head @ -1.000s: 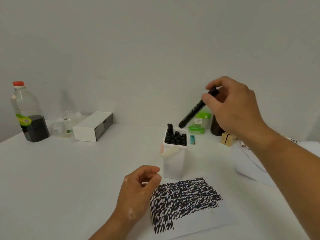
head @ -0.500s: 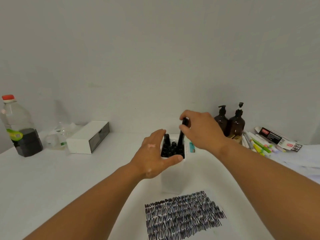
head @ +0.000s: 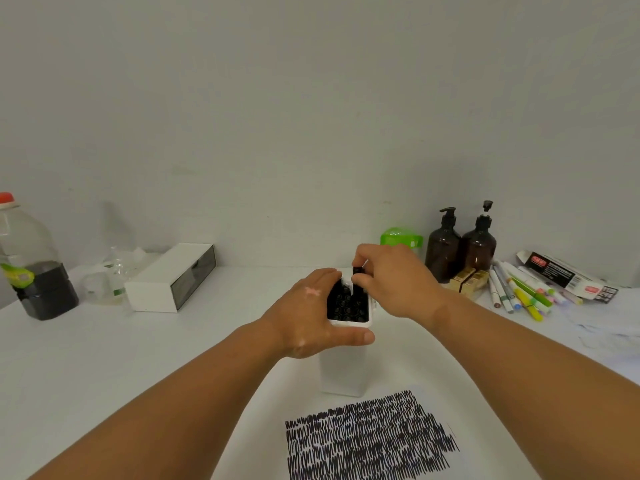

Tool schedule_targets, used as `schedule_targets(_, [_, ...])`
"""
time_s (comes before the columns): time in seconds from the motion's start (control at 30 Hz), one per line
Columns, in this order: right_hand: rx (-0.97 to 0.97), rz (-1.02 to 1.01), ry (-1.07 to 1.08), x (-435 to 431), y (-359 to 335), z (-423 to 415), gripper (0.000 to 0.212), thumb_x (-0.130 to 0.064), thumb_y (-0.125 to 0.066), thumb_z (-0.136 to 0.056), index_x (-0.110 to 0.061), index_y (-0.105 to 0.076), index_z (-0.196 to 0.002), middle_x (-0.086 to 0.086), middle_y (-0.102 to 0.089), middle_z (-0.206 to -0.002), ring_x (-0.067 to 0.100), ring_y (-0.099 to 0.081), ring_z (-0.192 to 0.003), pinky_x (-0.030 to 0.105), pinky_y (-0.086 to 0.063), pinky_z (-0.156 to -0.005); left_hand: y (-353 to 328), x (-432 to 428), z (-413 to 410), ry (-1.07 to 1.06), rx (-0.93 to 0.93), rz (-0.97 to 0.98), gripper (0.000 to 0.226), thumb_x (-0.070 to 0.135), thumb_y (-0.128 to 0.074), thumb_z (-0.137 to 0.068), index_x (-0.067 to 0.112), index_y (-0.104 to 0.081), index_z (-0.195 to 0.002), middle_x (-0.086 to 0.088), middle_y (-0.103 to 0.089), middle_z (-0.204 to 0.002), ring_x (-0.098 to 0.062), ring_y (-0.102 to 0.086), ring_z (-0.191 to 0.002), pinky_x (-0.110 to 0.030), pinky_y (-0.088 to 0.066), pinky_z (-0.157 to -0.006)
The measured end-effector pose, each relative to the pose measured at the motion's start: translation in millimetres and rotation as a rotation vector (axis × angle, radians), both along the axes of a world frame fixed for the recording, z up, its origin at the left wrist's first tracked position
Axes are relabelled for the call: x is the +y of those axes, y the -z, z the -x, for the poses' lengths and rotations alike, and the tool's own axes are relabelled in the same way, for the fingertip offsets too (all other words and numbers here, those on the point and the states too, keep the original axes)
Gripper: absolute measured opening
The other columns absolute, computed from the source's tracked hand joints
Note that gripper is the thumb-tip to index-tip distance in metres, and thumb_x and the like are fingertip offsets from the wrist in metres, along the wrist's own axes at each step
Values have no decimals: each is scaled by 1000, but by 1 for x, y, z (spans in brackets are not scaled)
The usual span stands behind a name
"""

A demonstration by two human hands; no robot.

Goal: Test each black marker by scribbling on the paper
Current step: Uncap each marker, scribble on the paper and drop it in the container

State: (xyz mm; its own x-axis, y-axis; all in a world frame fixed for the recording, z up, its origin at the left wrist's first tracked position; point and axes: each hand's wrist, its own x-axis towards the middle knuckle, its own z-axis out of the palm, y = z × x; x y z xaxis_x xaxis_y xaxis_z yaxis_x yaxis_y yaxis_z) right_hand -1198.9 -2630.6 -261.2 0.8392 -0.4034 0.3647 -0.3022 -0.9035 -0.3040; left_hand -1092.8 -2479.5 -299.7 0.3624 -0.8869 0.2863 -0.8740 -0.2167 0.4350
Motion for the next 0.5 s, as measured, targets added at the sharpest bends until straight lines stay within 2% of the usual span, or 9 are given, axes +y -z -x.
schedule_targets(0.1, [5,20,-3,5,1,-1,11,-30,-62,-95,-24,-70,-100,-1,-73,-93,23,-63,-93,37,-53,-81,-1,1,1,-8,15,-13,72,82,-69,-59,33,-50,-110,19,-48,-105,-4,-52,-95,-27,-48,-82])
schedule_targets(0.17, [-4,39,5,11,2,-2,17,-31,-59,-96,-23,-74,-99,-1,-74,-95,22,-64,-92,38,-53,-81,-4,1,1,-9,26,-35,74,84,-67,-56,36,-53,-110,19,-51,-107,-5,-55,-98,-33,-52,-86])
schedule_targets(0.23, [18,54,33,15,3,-1,22,-31,-57,-97,-22,-77,-99,-1,-75,-98,21,-66,-90,38,-54,-82,-4,1,0,-31,23,-99,88,90,-64,-52,38,-53,-122,17,-50,-130,-9,-53,-117,-36,-49,-100])
schedule_targets(0.3, [55,68,55,16,6,2,26,-31,-54,-99,-20,-78,-98,2,-76,-96,22,-66,-87,39,-55,-80,-2,2,0,-63,16,-157,108,93,-60,-48,39,-44,-140,14,-32,-154,-8,-38,-138,-36,-38,-113])
schedule_targets(0.37, [84,85,61,17,9,8,33,-33,-50,-100,-18,-77,-90,2,-74,-89,23,-65,-83,40,-54,-78,0,1,1,-76,18,-159,115,95,-60,-47,40,-37,-145,14,-23,-159,-7,-32,-142,-35,-34,-116])
schedule_targets(0.43, [106,91,58,16,11,12,38,-35,-47,-102,-19,-67,-73,0,-67,-76,23,-62,-76,40,-53,-74,0,0,2,-86,18,-158,118,95,-59,-46,40,-34,-147,15,-21,-160,-8,-31,-143,-37,-34,-116])
schedule_targets(0.5, [136,84,65,15,10,15,40,-38,-45,-102,-22,-61,-70,-2,-62,-72,23,-61,-74,40,-52,-72,-1,-2,4,-94,25,-158,119,94,-60,-47,38,-33,-148,14,-20,-160,-10,-30,-144,-39,-34,-116])
